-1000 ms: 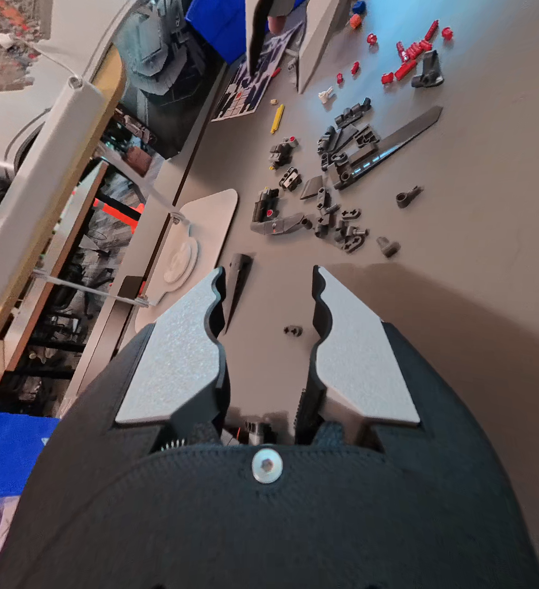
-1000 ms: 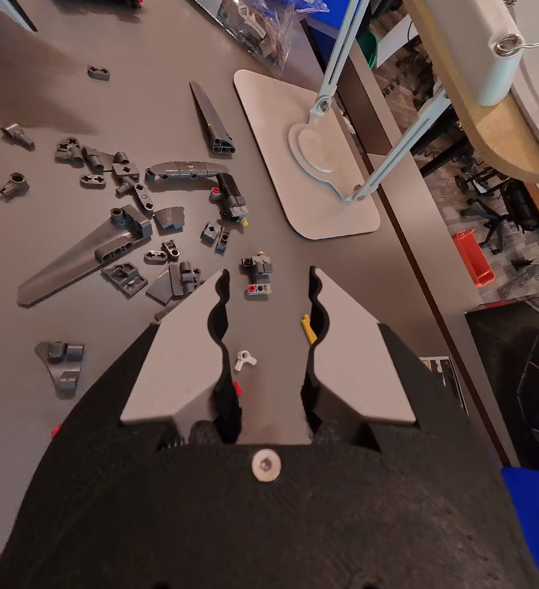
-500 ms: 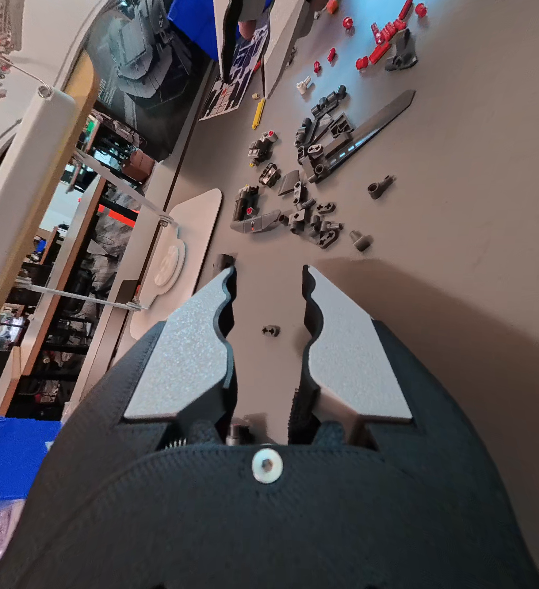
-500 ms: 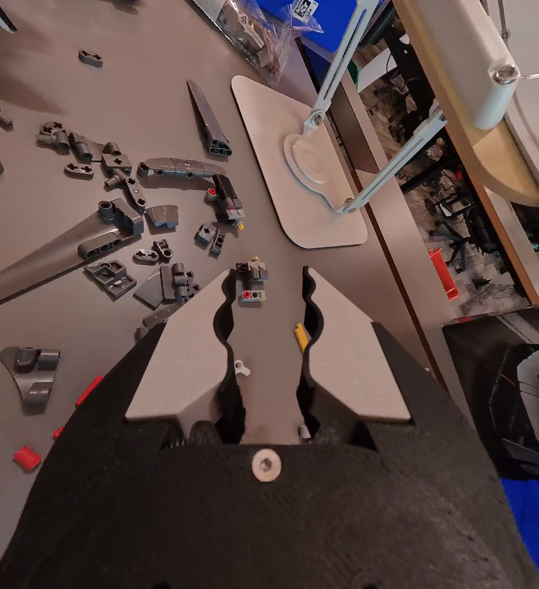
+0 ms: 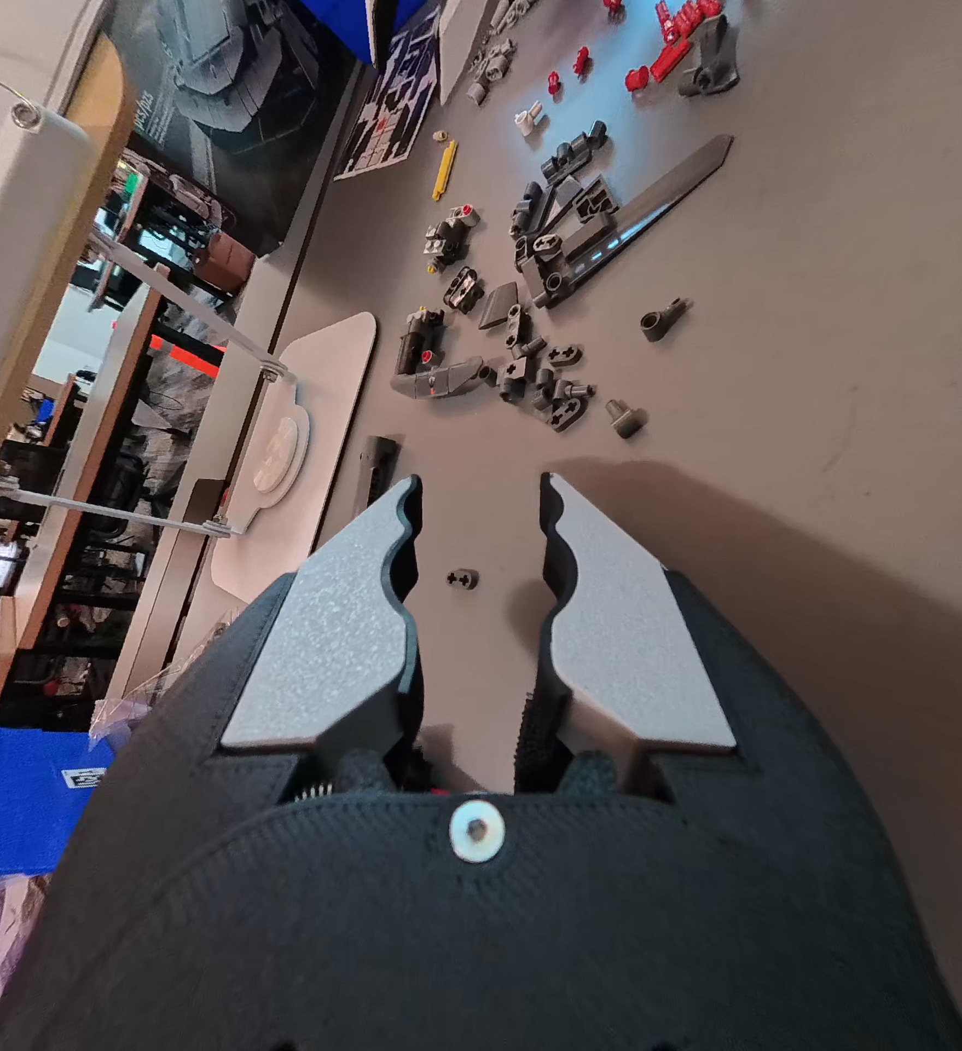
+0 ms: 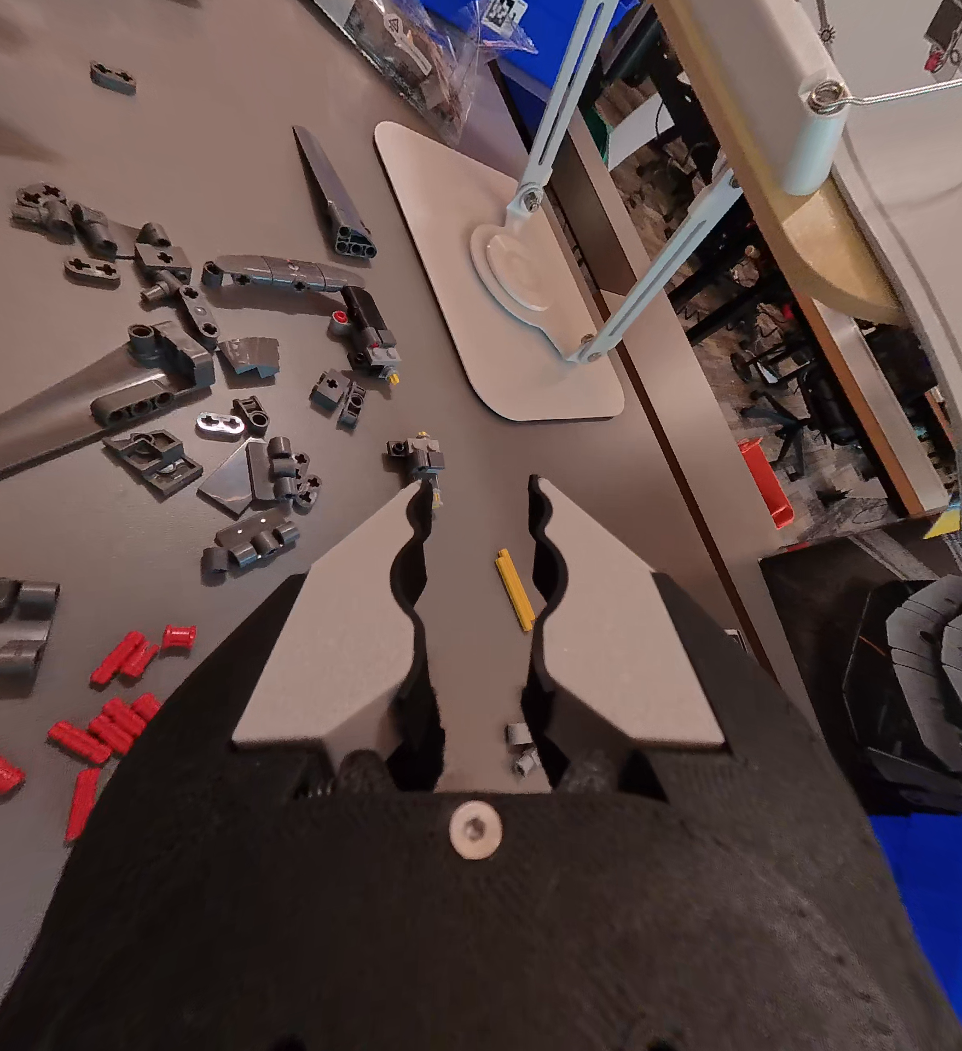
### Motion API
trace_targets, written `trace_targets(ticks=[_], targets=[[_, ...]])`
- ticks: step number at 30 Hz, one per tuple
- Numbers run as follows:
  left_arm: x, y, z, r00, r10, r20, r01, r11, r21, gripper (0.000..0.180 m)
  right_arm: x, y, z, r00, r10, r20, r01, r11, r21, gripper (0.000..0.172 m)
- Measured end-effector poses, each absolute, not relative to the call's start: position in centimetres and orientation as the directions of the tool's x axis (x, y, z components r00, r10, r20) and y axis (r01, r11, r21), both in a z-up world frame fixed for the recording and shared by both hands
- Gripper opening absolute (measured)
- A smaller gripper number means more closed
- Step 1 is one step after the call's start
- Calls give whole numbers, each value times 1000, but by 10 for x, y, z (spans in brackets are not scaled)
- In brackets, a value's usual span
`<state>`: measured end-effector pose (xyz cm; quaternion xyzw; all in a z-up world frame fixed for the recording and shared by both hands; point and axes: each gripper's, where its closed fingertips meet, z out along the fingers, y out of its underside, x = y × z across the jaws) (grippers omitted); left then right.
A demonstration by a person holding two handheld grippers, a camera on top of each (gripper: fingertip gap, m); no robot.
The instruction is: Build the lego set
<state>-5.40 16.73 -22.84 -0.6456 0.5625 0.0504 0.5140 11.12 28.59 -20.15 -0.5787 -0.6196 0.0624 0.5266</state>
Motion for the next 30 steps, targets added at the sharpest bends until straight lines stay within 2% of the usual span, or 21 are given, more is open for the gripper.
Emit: trace_targets(ticks=[22, 30], targets=[[-59, 167, -230, 373, -692, -618, -764, 149, -628, 34, 116, 292, -201, 235, 763, 602, 667, 324, -671, 31], [-59, 167, -231, 370, -692, -619, -766, 150, -625, 30, 128, 292, -195, 252, 800, 544, 665, 265, -698, 32]])
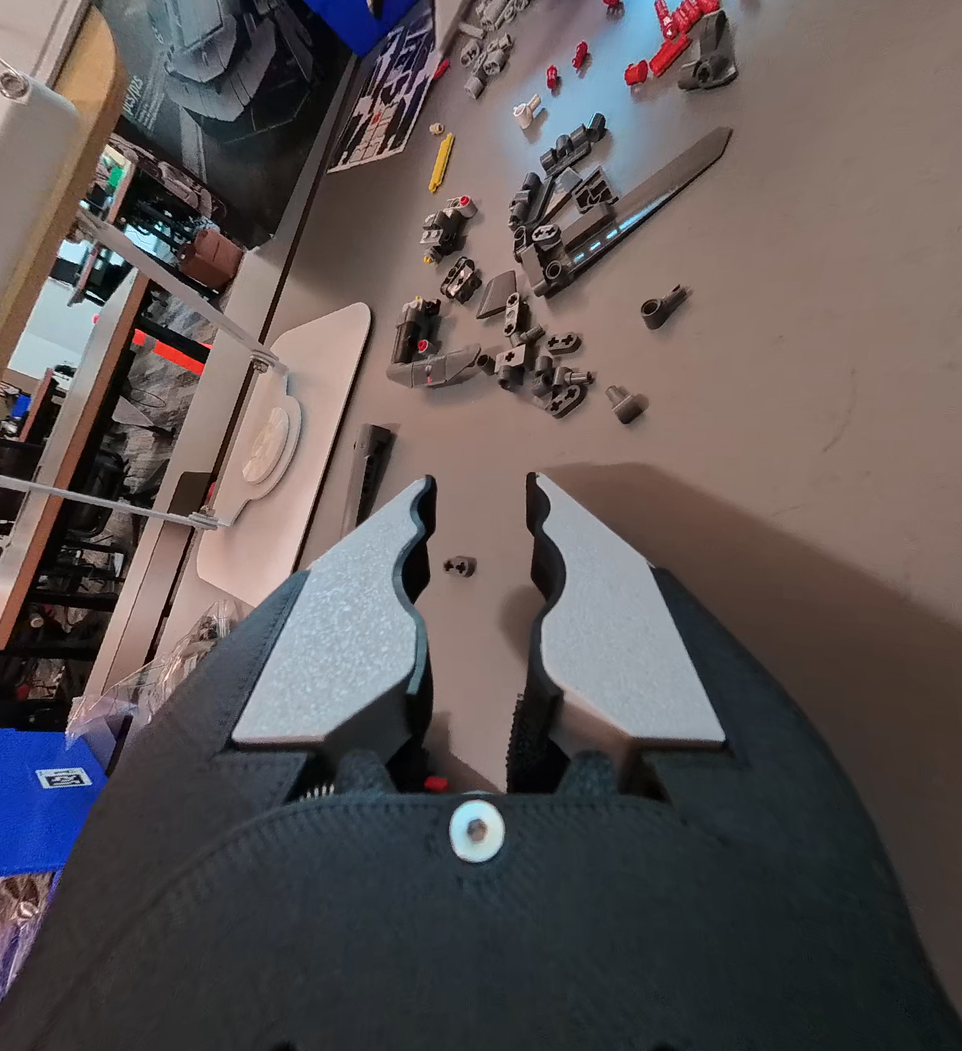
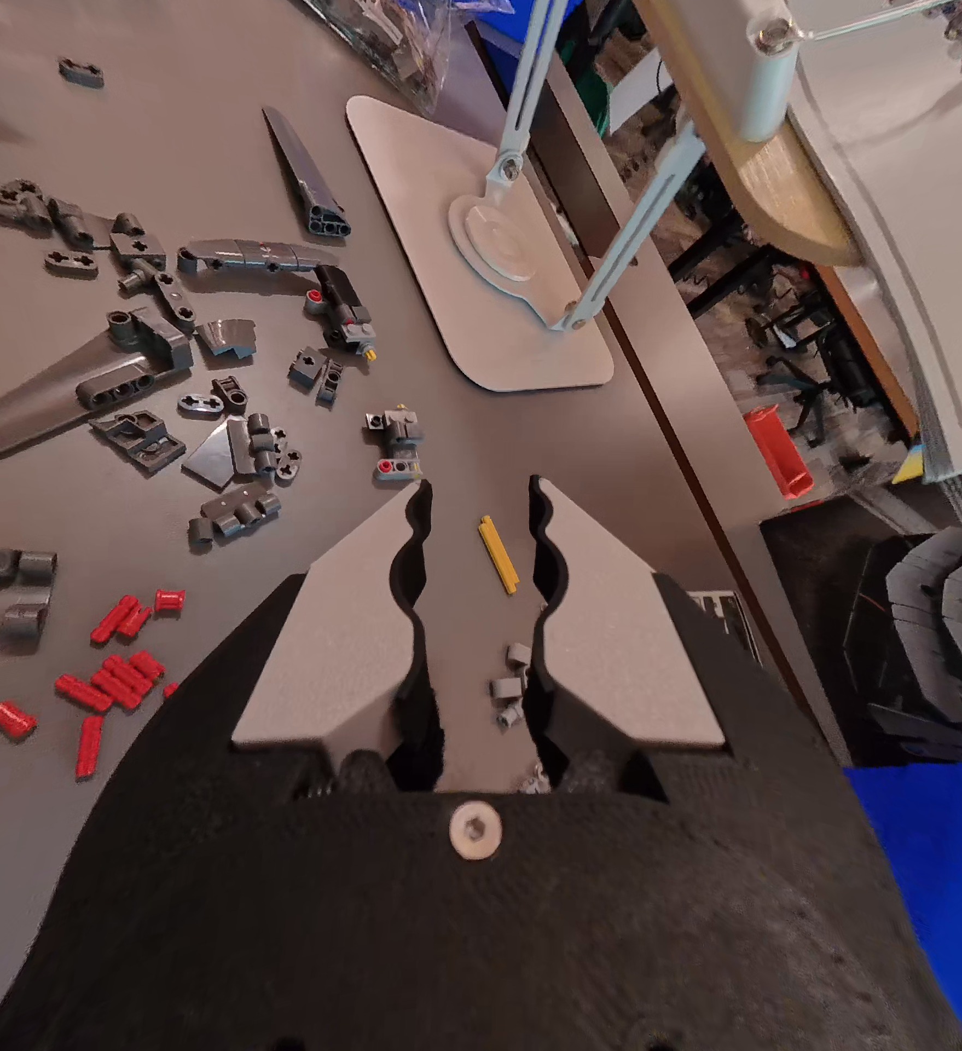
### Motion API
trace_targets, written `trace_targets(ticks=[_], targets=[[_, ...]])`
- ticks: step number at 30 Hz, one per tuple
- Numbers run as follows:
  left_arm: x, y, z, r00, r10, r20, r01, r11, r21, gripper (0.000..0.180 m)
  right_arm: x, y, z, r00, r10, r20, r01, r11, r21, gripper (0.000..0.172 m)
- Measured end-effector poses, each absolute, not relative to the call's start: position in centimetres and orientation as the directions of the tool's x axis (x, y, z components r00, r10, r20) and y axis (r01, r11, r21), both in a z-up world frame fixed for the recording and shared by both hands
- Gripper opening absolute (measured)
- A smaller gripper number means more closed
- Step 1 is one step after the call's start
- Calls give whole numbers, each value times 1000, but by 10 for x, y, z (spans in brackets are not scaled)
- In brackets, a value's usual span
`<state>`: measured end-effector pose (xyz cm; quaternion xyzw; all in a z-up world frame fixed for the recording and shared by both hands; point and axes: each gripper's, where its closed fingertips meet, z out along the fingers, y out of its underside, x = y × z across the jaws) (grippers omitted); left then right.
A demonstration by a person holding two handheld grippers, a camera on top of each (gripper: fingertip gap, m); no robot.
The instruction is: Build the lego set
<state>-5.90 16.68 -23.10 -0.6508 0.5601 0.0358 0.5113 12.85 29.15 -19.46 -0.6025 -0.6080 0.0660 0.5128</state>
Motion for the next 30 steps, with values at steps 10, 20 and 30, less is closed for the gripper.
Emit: trace_targets(ticks=[10, 20, 30], targets=[[-51, 163, -235, 358, -702, -616, -768, 154, -622, 27, 166, 284, -197, 263, 856, 445, 710, 141, -690, 28], [-23, 157, -224, 380, -689, -617, -734, 181, -654, 20, 152, 270, -197, 218, 847, 484, 664, 235, -710, 26], [8, 159, -219, 393, -682, -617, -702, 211, -680, 18, 147, 270, -184, 244, 816, 524, 639, 271, -720, 25]])
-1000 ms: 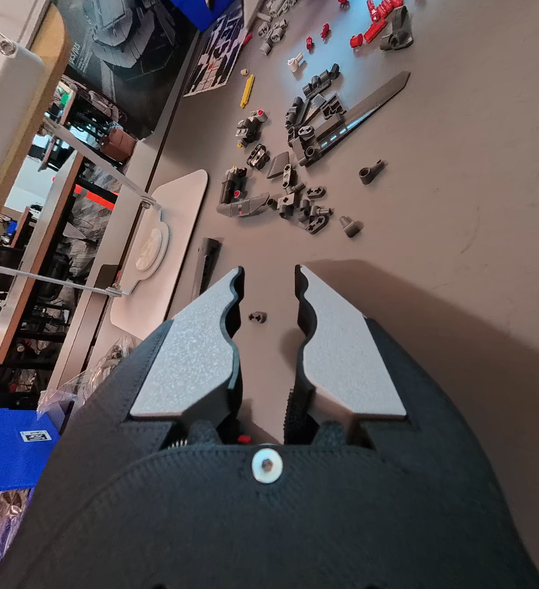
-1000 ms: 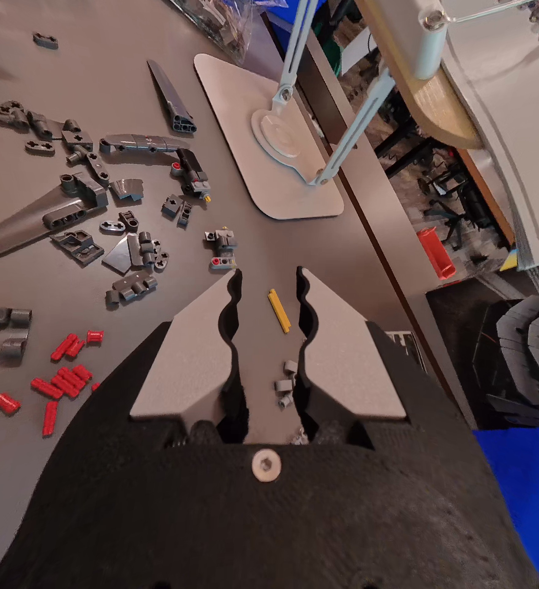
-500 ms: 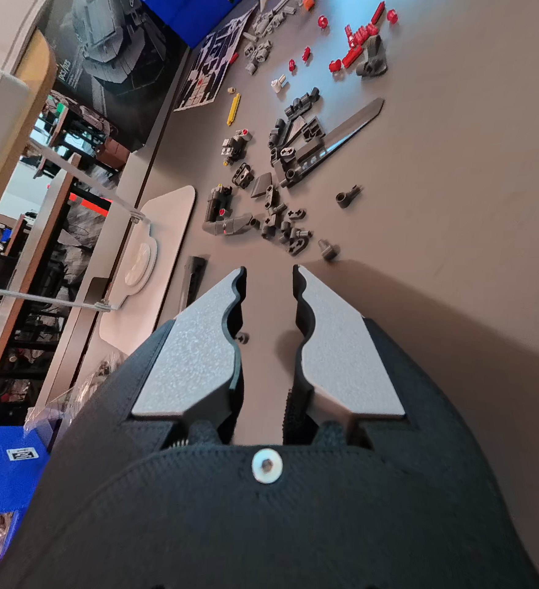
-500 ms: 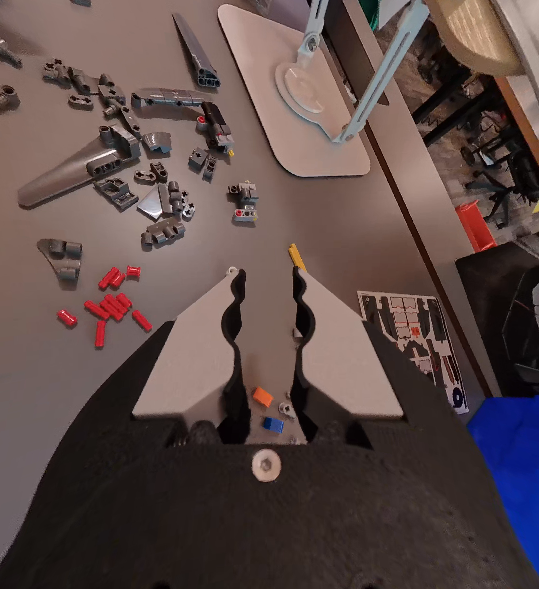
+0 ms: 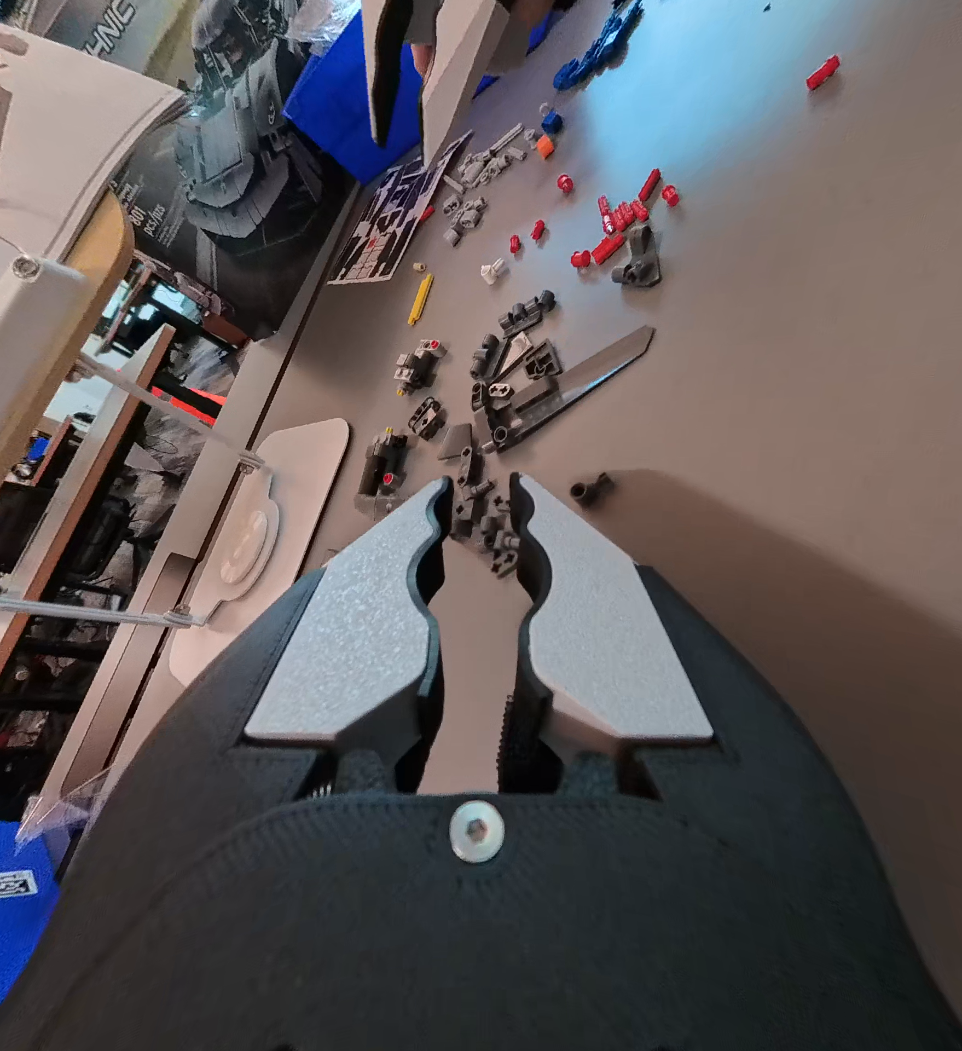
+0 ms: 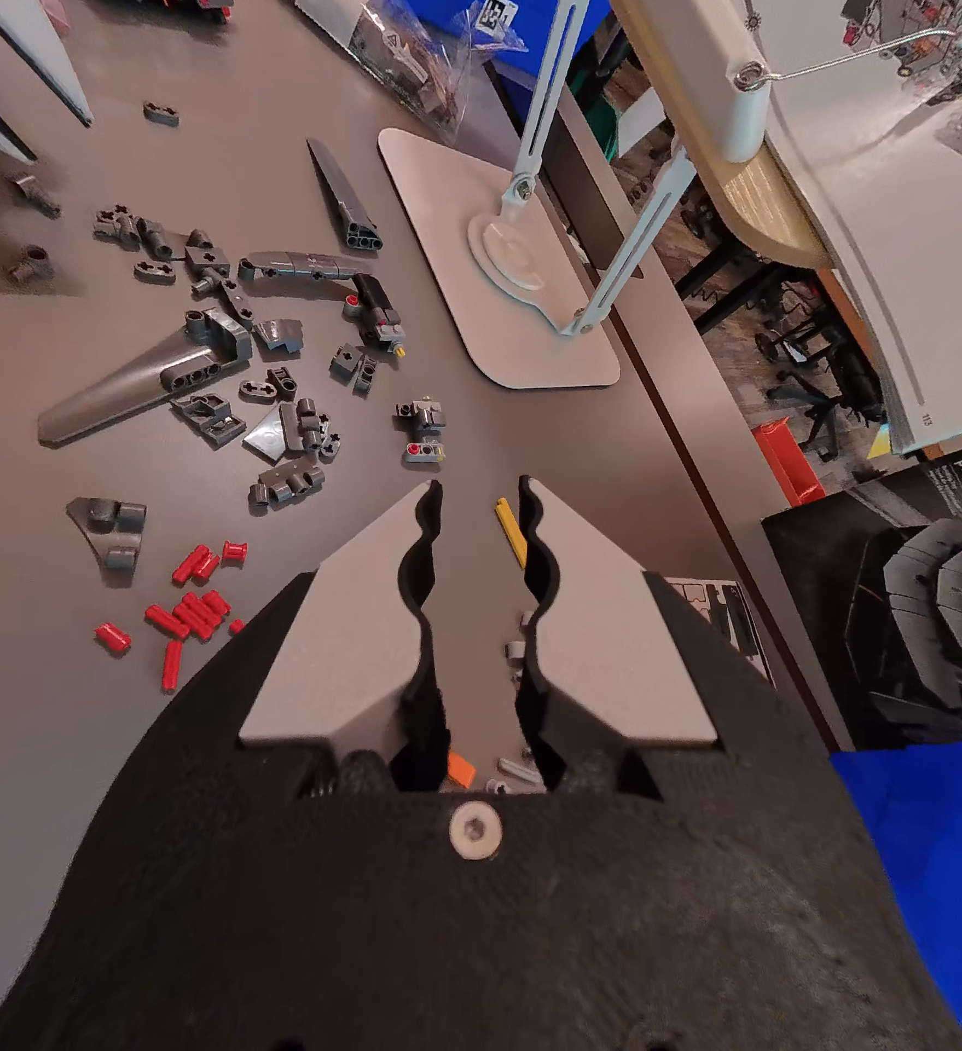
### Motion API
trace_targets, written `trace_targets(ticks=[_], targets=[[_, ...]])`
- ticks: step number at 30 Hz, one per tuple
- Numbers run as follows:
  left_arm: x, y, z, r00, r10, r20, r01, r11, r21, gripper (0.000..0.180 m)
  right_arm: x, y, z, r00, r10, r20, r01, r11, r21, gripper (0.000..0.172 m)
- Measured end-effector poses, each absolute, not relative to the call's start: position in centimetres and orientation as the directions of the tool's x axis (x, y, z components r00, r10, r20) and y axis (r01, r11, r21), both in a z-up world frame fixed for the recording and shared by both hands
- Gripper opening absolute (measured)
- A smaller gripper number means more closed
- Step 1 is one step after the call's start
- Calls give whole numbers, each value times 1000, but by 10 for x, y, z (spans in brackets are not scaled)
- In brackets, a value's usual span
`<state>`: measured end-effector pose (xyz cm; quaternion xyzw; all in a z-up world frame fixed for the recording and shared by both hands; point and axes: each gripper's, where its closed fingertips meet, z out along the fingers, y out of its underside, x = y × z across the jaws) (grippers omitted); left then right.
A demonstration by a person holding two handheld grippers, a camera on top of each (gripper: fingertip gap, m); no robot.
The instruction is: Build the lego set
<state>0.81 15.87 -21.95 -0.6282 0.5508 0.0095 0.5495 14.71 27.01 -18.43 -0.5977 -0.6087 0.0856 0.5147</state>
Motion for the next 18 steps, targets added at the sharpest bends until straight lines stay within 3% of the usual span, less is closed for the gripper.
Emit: trace_targets(ticks=[18], targets=[[-9, 201, -205, 451, -623, -640, -727, 160, -668, 20, 136, 270, -189, 236, 796, 557, 641, 304, -705, 25]])
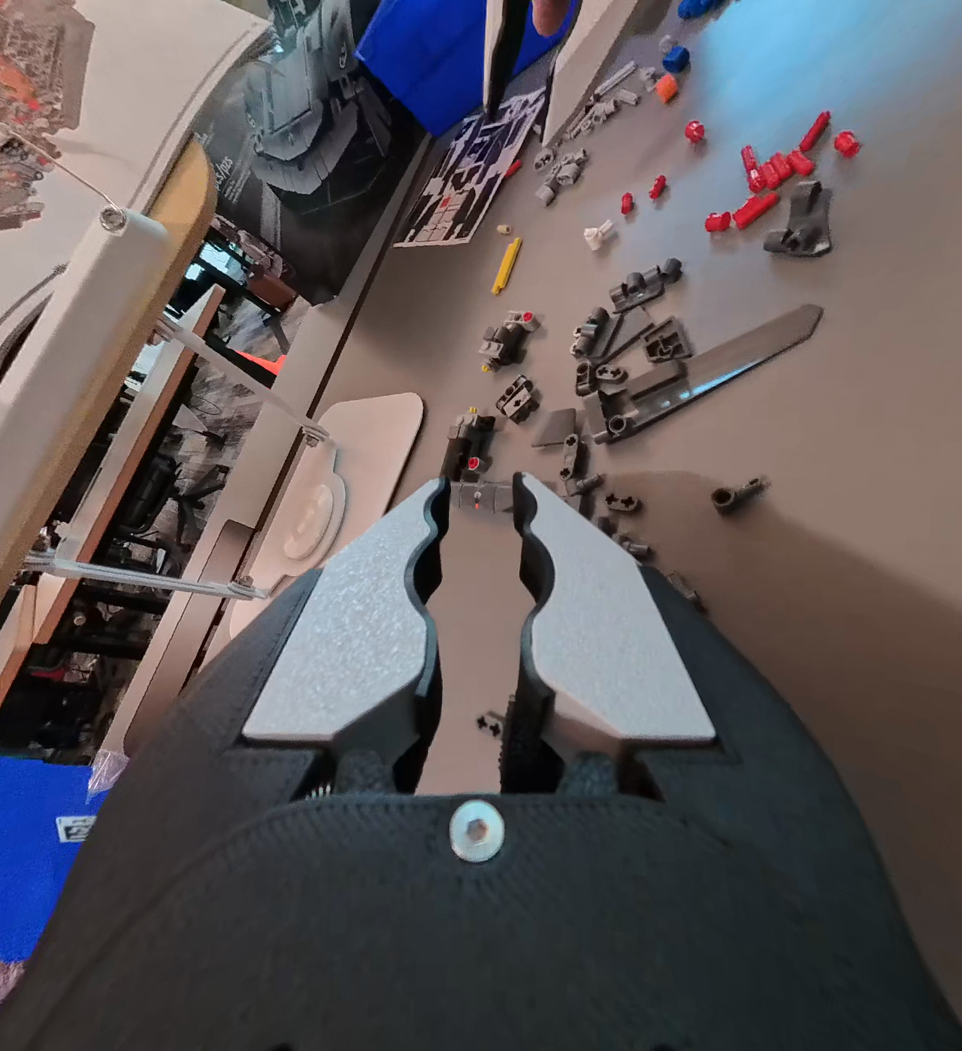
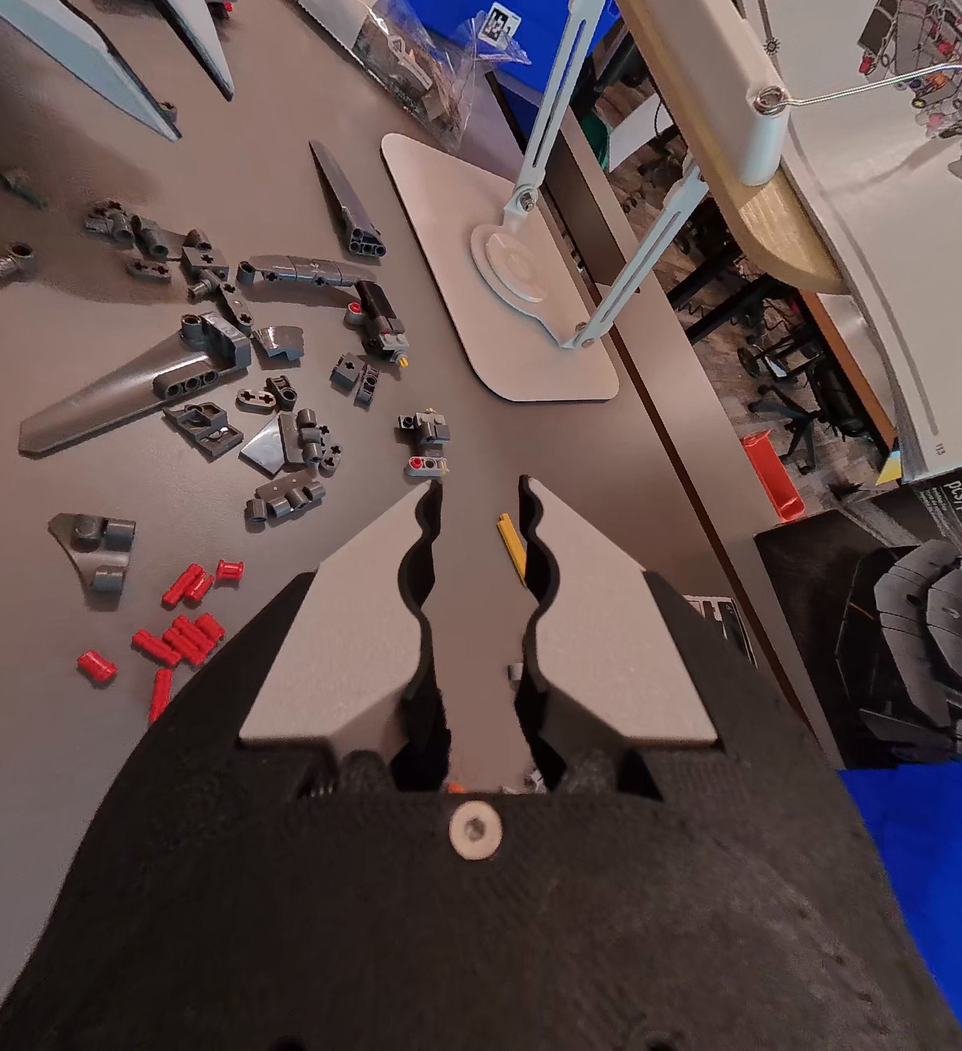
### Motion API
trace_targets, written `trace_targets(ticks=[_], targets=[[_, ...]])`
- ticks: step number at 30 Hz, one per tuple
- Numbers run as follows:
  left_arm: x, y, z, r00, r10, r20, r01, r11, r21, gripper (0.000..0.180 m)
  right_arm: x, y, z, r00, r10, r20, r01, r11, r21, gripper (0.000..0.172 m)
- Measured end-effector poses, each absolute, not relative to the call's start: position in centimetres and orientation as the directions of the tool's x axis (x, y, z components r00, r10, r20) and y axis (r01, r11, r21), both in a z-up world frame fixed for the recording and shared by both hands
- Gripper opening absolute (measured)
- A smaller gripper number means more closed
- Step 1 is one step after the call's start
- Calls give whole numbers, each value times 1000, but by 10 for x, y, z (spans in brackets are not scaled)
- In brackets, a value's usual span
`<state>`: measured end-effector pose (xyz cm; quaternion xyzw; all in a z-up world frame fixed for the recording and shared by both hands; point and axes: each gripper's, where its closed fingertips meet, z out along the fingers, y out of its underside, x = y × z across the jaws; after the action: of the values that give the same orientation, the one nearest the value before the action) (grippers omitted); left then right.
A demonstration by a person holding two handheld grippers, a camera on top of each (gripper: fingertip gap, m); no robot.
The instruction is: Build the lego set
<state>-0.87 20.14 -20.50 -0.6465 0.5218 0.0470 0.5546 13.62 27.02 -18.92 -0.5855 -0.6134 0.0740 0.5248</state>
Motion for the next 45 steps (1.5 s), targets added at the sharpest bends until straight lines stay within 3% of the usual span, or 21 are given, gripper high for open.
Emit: trace_targets(ticks=[30, 39, 45], targets=[[-24, 210, -210, 471, -601, -646, -751, 112, -651, 25, 136, 272, -195, 237, 801, 549, 643, 294, -707, 25], [-11, 244, -210, 386, -717, -580, -796, 60, -603, 36, 133, 271, -200, 226, 814, 535, 643, 289, -710, 24], [6, 271, -224, 316, -827, -466, -824, 4, -566, 29, 134, 271, -200, 228, 817, 529, 637, 286, -716, 24]])
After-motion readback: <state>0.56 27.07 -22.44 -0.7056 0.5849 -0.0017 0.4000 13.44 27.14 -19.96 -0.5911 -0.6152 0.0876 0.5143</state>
